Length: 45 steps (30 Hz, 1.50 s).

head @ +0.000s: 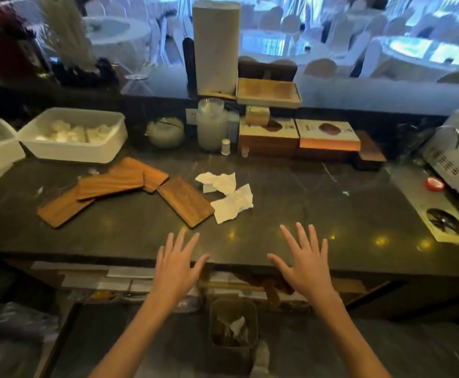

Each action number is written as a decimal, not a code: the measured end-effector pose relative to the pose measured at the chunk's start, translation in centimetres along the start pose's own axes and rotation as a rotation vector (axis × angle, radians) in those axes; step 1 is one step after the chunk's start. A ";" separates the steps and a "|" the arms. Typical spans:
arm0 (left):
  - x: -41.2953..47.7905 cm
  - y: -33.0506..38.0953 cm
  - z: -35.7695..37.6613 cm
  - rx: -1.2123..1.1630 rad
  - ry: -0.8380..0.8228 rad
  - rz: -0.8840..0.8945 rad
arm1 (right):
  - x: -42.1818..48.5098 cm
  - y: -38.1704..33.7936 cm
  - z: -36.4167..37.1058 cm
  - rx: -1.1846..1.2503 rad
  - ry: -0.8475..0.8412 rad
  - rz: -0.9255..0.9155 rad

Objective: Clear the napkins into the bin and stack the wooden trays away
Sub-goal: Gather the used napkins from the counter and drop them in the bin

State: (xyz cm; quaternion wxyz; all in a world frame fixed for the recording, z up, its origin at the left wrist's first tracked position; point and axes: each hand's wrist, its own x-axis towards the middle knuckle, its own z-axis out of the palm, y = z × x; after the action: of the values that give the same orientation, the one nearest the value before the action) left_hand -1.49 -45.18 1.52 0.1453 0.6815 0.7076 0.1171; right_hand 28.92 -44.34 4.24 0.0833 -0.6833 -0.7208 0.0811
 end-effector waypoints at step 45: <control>43.3 -2.2 9.4 0.081 -0.386 0.329 | 28.1 -11.3 17.1 -0.019 -0.209 0.277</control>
State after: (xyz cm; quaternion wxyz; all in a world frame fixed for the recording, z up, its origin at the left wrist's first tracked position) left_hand -1.39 -2.37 -10.03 0.2293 0.8024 0.5506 -0.0216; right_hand 12.56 -16.94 -9.55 -0.0106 -0.7647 -0.6253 0.1556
